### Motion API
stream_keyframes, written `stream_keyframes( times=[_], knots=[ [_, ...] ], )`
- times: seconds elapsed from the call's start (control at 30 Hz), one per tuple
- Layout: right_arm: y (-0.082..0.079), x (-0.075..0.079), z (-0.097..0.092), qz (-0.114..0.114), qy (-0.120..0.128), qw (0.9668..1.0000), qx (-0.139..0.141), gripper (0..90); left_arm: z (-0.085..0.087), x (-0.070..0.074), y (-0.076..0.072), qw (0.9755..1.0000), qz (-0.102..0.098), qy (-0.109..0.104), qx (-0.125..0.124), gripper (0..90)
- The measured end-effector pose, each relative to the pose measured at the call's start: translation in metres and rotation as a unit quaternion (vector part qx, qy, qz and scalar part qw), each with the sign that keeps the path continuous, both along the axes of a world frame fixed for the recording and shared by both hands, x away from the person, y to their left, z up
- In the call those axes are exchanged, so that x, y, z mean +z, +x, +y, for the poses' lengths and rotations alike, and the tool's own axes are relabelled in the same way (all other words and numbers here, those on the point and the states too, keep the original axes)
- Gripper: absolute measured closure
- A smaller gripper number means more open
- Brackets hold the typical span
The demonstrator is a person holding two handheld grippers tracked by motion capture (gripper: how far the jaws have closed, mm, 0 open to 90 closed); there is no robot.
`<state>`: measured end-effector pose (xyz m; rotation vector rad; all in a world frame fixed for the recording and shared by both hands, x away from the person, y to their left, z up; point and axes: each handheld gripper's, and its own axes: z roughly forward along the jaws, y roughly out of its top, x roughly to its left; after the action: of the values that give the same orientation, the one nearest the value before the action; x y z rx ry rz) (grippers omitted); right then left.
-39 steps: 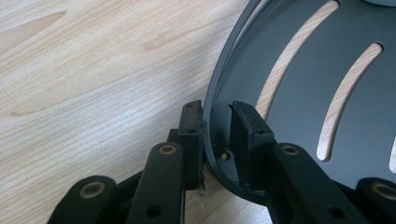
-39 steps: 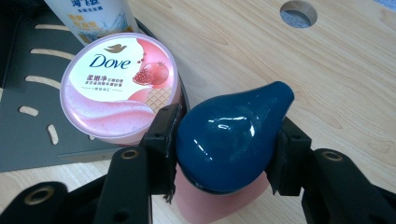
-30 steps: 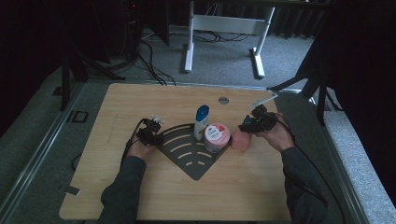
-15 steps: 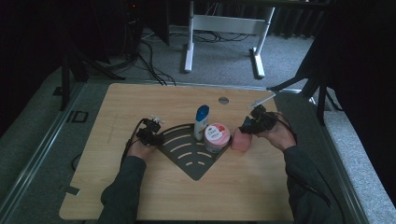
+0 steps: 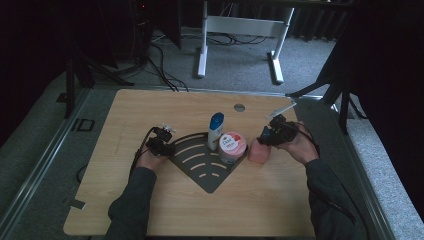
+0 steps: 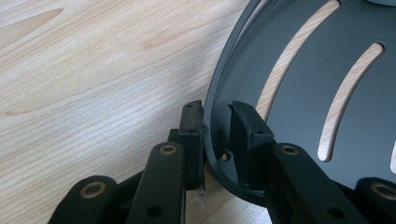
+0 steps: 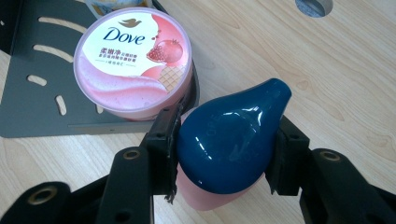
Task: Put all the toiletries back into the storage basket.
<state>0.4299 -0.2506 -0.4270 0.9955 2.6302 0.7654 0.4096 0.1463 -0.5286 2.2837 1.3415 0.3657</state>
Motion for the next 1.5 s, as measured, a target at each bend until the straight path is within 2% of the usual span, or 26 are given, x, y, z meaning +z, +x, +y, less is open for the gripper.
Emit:
stream_keyframes(
  times=[0.23,0.83,0.93,1.5],
  knots=[
    [-0.006,0.001,-0.001,-0.001,-0.010,0.9999,0.005,52.9,0.000,-0.001,0.000,1.0000,0.003,0.000,0.001,74.7],
    [-0.022,0.000,0.002,0.008,0.002,0.9996,0.025,53.1,0.000,-0.002,0.001,1.0000,0.005,0.001,0.001,74.8],
    [-0.024,-0.001,0.002,0.008,0.009,0.9995,0.028,53.0,-0.001,-0.002,0.001,1.0000,0.003,0.000,0.002,74.9],
    [-0.044,0.000,0.012,-0.004,0.006,0.9988,0.049,53.1,0.000,-0.002,0.002,1.0000,0.005,0.001,0.003,76.4]
  ],
)
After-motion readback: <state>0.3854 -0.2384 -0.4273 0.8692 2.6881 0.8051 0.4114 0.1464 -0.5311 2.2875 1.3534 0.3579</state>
